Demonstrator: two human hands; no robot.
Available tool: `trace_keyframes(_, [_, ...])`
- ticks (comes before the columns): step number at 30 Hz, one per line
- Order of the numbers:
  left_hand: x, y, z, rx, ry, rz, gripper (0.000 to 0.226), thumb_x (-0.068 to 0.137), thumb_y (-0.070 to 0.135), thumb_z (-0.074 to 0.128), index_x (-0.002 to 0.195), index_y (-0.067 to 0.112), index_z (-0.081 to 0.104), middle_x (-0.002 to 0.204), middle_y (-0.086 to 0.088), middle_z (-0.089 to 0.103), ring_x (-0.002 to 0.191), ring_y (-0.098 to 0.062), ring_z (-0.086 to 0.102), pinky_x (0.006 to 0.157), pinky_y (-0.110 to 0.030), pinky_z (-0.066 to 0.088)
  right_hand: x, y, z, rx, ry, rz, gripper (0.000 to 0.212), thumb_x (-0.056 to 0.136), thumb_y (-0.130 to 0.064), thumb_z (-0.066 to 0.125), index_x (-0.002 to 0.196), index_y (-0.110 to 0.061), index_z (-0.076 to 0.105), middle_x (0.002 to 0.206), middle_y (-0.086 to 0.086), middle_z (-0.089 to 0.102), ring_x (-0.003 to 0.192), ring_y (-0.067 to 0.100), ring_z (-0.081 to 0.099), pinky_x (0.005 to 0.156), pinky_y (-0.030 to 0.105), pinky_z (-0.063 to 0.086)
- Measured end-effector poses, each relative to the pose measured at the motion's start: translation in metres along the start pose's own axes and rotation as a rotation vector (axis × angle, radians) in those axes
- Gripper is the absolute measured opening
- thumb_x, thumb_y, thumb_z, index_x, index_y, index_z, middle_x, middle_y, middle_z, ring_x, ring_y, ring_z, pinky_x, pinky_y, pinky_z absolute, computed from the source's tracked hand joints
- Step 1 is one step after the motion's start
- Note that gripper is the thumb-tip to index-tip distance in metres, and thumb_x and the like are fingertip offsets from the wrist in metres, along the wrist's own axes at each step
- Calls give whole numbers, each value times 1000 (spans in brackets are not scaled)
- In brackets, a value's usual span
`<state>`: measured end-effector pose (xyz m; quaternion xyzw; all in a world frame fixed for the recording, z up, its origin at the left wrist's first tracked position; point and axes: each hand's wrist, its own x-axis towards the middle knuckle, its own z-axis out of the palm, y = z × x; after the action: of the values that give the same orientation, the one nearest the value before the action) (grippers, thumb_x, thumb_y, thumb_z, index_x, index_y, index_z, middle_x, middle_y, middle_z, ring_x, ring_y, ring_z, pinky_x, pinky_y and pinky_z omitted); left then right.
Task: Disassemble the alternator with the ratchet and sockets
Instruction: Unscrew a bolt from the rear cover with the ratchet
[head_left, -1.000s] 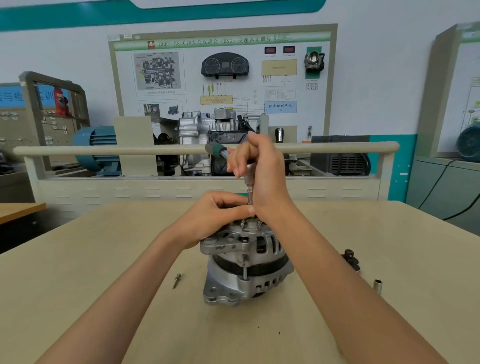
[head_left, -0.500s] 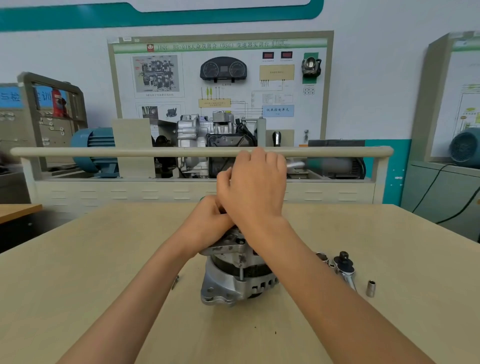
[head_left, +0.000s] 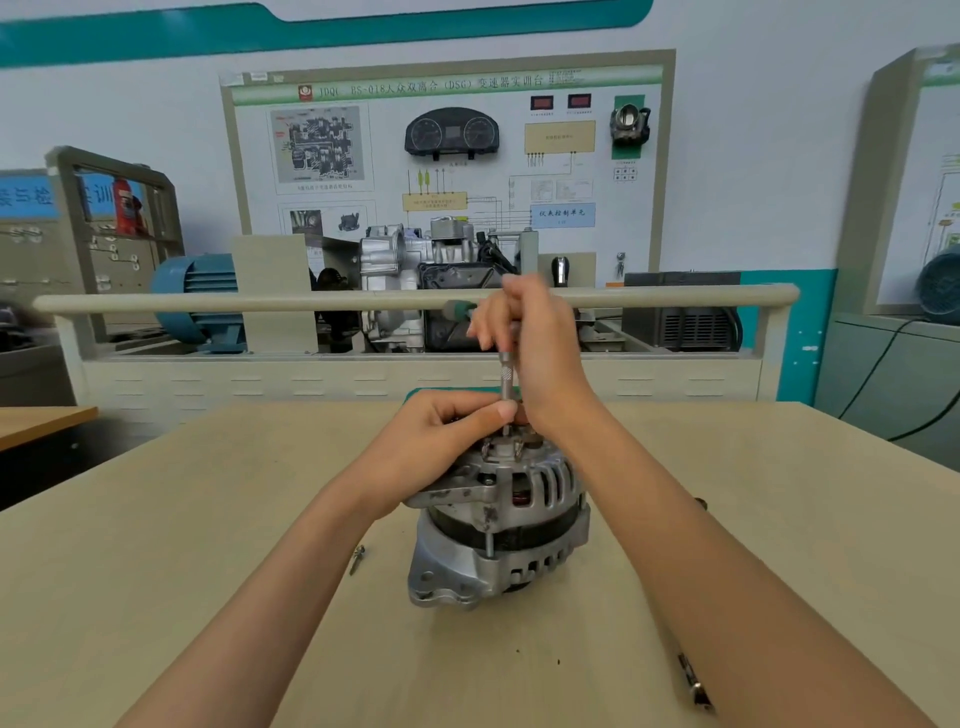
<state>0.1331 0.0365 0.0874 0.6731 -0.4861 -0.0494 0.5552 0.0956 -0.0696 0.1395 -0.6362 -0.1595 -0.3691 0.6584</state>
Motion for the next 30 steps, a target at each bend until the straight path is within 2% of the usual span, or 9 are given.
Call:
trace_keyframes(4, [0,-4,-3,80,143,-20,29,90,3,54,69,16,69,61,2,65,56,-6,57,54,-19,43,-19,17,14,-1221,216,-525,29,80,-22,41,60,-8,57,63,4,53,68,21,49,74,33,38])
trace_keyframes(6, [-1,-4,-2,103,166,-17,24,88,-1,54,68,10,63,57,4,63,54,-5,57,53,-16,44,-22,16,20,-1379,299,-523,31,79,-25,39,67,-7,62,68,6,57,71,23,50,76,33,37])
trace_keyframes(9, [-2,-1,0,45,138,-3,37,90,1,55,59,22,63,53,12,63,49,4,54,48,-7,39,-14,9,18,-1028,195,-411,31,78,-25,42,48,-17,43,51,-3,42,57,15,40,65,26,28])
trace_keyframes(12, [-1,2,2,8,54,3,24,94,18,54,85,30,72,82,13,74,77,2,68,65,-6,46,-6,0,12,-363,28,-184,42,80,-23,41,40,-17,29,39,-3,29,45,15,29,54,24,29])
trace_keyframes(15, [-1,1,0,3,22,-11,20,95,24,53,101,26,72,97,10,74,95,-3,68,76,-8,47,2,-2,6,49,12,13,55,92,-15,36,37,-12,32,38,2,36,47,18,37,67,28,42])
trace_keyframes(18, [-4,2,1,-13,39,-7,24,94,17,54,86,27,75,79,12,74,76,2,68,65,-6,46,-6,-2,12,-115,42,-107,47,87,-19,39,40,-13,36,41,0,36,46,9,40,60,21,39])
trace_keyframes(22, [-2,-4,-2,122,174,14,27,88,-2,50,68,12,62,56,10,62,58,-3,55,54,-17,44,-27,15,21,-1317,284,-513,30,81,-26,38,62,-13,57,66,3,53,70,17,48,76,29,35])
trace_keyframes(24, [-1,-4,-1,150,195,5,27,87,0,48,66,16,57,52,11,59,54,0,53,51,-15,42,-29,15,23,-1519,330,-458,33,81,-29,39,75,-9,65,79,7,57,81,25,48,82,36,32])
trace_keyframes(30, [-2,1,3,2,68,-25,32,92,16,56,73,33,74,74,12,73,70,2,68,60,-7,46,-10,-2,13,-430,77,-221,44,83,-21,40,40,-15,31,41,-4,31,47,16,32,59,26,33])
